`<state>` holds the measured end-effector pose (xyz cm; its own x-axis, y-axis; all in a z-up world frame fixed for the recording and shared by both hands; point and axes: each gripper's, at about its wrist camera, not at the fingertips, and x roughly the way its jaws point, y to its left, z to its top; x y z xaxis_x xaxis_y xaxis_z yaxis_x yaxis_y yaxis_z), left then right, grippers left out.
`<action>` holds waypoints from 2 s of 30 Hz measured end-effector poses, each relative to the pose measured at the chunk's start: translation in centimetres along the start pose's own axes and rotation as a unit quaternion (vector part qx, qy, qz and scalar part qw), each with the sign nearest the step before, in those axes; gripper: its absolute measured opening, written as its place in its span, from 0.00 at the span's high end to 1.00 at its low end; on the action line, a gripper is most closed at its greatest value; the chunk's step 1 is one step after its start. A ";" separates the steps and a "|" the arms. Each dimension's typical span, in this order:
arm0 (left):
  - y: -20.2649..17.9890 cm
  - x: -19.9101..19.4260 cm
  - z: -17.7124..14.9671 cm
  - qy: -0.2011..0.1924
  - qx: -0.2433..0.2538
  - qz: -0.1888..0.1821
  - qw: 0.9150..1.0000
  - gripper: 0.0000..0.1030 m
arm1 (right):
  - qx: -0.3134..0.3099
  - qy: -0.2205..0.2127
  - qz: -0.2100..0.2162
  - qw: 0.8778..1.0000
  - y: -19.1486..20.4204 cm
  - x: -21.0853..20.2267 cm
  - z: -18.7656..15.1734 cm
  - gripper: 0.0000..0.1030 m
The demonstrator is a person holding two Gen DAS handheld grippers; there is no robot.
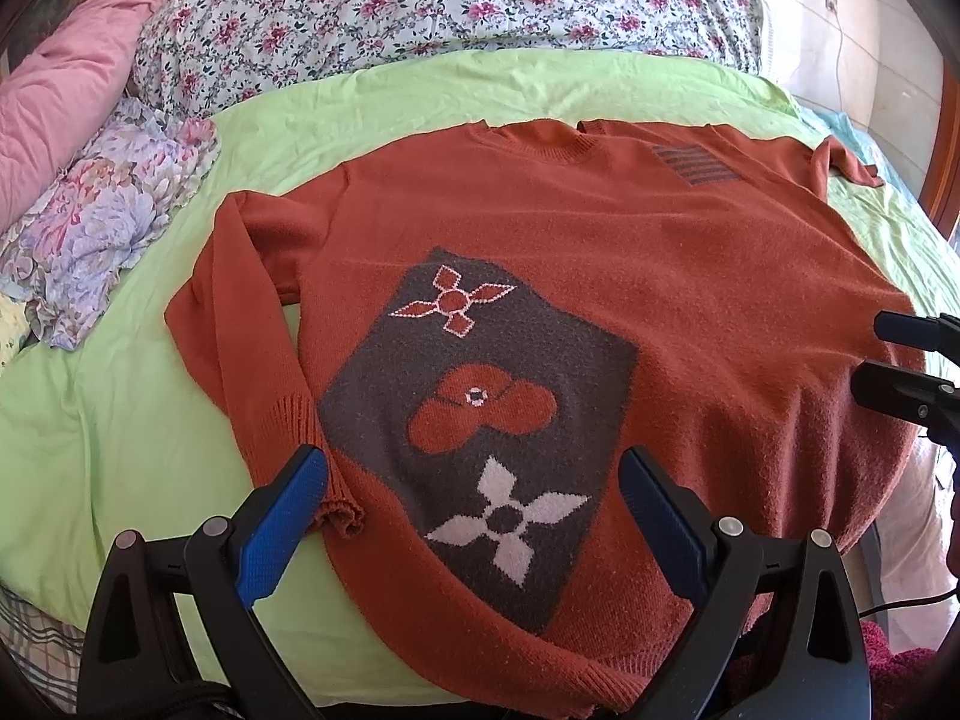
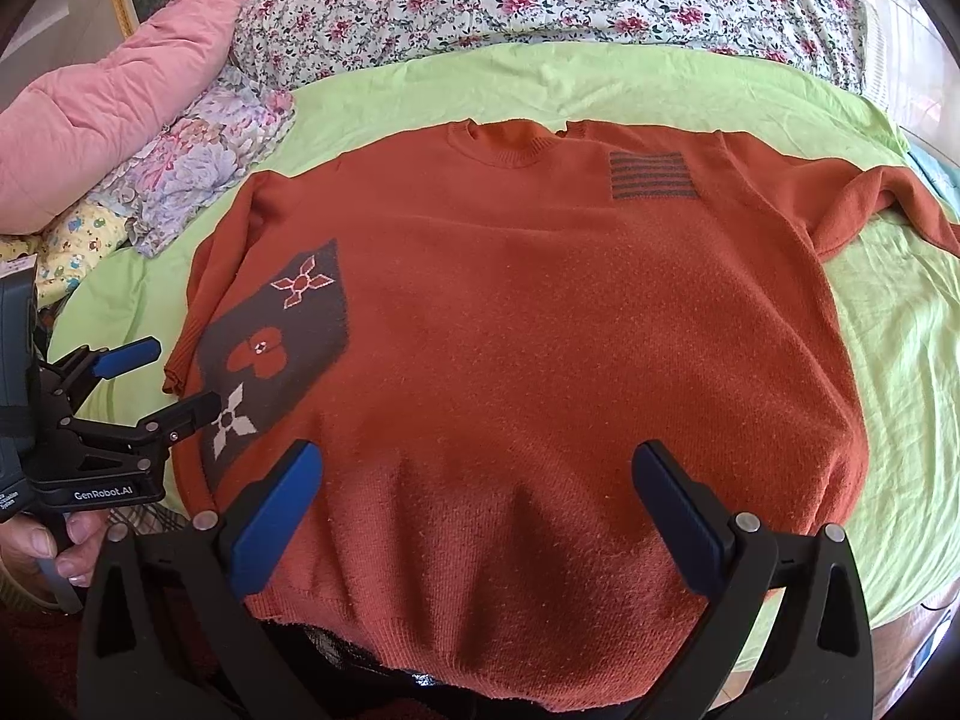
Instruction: Fold small clothes
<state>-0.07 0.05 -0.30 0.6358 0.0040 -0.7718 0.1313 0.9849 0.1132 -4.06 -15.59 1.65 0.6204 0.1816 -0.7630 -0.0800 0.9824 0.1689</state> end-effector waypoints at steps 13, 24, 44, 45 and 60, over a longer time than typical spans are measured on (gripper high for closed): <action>0.0 0.3 0.1 -0.007 -0.006 -0.005 1.000 0.05 | -0.001 -0.009 0.001 1.000 0.2 -0.2 0.1 0.00; -0.2 0.9 0.4 -0.015 -0.026 -0.031 0.999 0.05 | 0.009 0.001 -0.004 1.000 -0.7 0.1 0.5 0.00; 0.0 3.6 4.1 -0.006 -0.026 -0.031 0.999 0.05 | 0.092 0.021 -0.015 0.995 -7.6 -0.7 2.4 0.00; 0.0 3.7 4.4 -0.006 -0.027 -0.032 0.999 0.05 | 0.096 0.020 -0.015 0.995 -8.0 -0.8 2.5 0.00; -0.1 5.9 11.5 -0.016 -0.027 -0.023 0.999 0.05 | 0.196 -0.067 -0.094 0.974 -24.7 -5.0 6.6 0.03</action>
<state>12.40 -2.01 2.27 0.6534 -0.0465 -0.7556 0.1202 0.9918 0.0430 -0.06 -41.05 5.38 0.6938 -0.0333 -0.7194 0.3327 0.9007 0.2792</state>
